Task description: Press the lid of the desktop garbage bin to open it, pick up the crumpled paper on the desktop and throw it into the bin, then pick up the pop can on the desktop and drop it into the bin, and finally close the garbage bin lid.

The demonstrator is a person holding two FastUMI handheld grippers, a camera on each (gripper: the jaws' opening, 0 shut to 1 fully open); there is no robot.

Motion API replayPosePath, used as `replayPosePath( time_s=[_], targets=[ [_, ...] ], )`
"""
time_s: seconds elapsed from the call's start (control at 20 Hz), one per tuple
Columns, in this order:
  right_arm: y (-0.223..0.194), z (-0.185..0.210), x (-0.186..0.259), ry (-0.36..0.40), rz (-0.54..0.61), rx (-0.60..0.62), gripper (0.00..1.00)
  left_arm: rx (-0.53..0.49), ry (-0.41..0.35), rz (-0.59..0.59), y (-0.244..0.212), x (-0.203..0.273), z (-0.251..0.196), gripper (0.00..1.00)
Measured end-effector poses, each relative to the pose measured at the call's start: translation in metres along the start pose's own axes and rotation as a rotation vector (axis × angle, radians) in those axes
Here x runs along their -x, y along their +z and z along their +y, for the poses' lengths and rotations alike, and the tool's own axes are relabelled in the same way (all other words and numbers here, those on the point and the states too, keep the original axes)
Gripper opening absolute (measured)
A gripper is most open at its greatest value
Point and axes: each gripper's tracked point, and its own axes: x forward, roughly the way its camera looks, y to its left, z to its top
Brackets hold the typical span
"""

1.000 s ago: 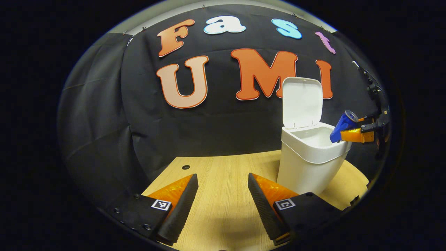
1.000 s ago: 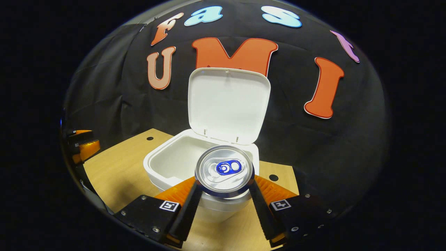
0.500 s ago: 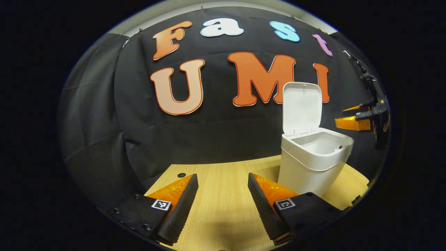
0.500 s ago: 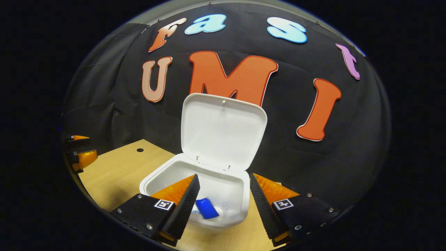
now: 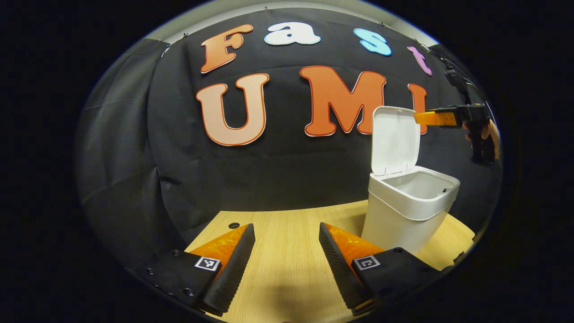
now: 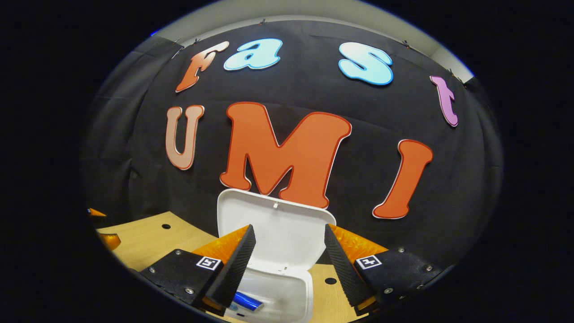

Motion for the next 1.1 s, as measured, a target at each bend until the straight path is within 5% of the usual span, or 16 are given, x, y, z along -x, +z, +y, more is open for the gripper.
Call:
replayPosePath(
  time_s=[0.45,1.1],
  targets=[
    [0.045,0.015,-0.038,0.002,-0.081,-0.02,0.93,0.006,0.036,0.002,-0.003,-0.012,0.026,0.92],
    [0.028,0.025,-0.052,0.022,0.006,-0.042,0.89,0.048,0.018,0.03,-0.013,-0.028,0.027,0.92]
  ],
)
